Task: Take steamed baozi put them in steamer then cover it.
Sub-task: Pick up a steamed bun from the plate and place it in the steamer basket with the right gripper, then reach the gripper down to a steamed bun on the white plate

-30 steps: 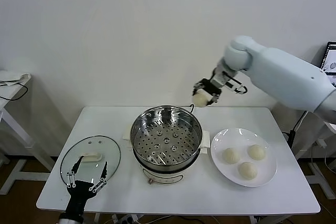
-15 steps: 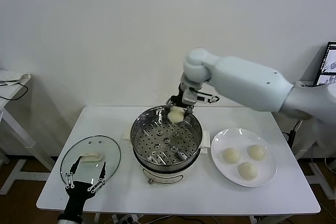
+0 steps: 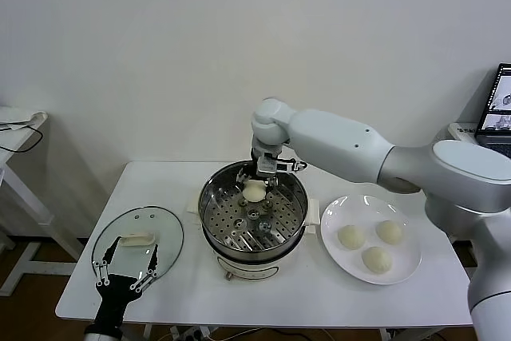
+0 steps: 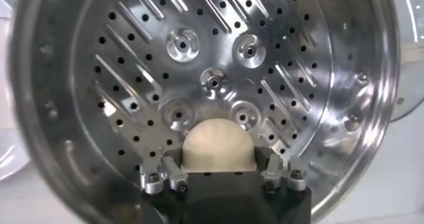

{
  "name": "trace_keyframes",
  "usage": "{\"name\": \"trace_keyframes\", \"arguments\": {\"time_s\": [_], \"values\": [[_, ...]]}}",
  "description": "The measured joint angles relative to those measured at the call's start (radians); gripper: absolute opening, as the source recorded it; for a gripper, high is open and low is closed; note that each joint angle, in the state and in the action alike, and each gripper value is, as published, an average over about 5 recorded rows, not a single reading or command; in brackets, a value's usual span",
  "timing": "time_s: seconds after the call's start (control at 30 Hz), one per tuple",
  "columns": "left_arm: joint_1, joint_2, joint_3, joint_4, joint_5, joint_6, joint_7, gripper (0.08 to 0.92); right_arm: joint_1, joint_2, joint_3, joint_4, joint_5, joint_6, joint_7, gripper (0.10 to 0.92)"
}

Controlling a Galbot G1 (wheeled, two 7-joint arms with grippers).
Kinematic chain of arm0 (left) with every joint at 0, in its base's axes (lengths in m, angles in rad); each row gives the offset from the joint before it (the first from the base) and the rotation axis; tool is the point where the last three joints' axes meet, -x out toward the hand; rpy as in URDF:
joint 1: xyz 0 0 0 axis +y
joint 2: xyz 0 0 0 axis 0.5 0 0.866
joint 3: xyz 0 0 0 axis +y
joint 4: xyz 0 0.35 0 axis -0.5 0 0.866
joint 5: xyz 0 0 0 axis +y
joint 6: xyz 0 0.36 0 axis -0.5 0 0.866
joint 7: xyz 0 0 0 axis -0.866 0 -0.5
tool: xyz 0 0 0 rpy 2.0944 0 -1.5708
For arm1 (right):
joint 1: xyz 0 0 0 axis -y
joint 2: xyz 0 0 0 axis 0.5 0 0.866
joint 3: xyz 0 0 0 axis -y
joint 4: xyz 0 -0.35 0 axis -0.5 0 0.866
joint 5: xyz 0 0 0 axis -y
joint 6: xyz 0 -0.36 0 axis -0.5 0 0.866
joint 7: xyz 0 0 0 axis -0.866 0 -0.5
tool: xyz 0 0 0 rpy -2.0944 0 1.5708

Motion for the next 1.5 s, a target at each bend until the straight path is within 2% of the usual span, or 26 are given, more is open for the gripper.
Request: {"name": "trace_keyframes", "arguments": {"time_s": [0.2,0.4,0.6,0.93,1.17,1.5], "values": [[0.000,0.000,-0.005,0.000,-0.003,-0.001,0.000,0.823,0.003,0.004,0.006,-0.005,0.000,0.002,-0.006,0.815],[-0.003,0.002,-0.006,0.002,-0.004,-0.001,0.000,0.823,0.051,-0.054,0.005,0.061,0.082,-0.052,-0.054,0.822],[-0.011,0.006,0.001,0.003,-0.004,0.001,0.000,0.823,0.149,-0.196,-0.029,0.137,0.274,-0.219,-0.091,0.823],[-0.019,0.009,0.014,0.005,0.000,0.000,0.000,0.823,0.218,-0.478,-0.158,0.172,0.572,-0.563,-0.080,0.823],[-0.016,0.004,0.013,0.003,0.002,0.000,-0.001,0.823,0.156,-0.601,-0.221,0.199,0.656,-0.712,-0.030,0.823],[-0.011,-0.002,0.008,0.010,0.003,-0.002,-0.001,0.823,0.025,-0.657,-0.232,0.202,0.679,-0.824,0.063,0.823]]}}
